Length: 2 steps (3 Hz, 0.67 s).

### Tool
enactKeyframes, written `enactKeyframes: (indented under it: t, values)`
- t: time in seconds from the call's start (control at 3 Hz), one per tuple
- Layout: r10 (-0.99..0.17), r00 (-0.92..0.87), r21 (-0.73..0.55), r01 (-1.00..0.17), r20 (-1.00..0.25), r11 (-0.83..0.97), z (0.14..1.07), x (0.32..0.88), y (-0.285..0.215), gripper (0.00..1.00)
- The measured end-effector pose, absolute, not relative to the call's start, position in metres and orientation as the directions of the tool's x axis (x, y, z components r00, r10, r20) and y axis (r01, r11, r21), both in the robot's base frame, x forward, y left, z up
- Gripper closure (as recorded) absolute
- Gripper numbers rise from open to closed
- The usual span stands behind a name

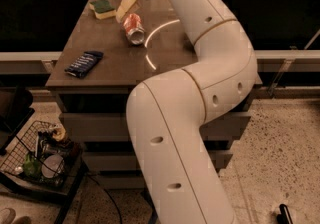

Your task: Place coke can upright

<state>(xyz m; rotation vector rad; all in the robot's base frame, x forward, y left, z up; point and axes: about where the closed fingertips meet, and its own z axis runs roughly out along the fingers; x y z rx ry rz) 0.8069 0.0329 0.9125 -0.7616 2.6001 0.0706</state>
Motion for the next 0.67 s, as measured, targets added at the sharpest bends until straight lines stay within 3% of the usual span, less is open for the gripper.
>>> enactKeyframes:
  t: [0.67]
  values:
    - [-0.463, -0.784, -0.048, -0.489, -0.414, 0.871, 0.8980, 0.8148, 0.0479, 0.00]
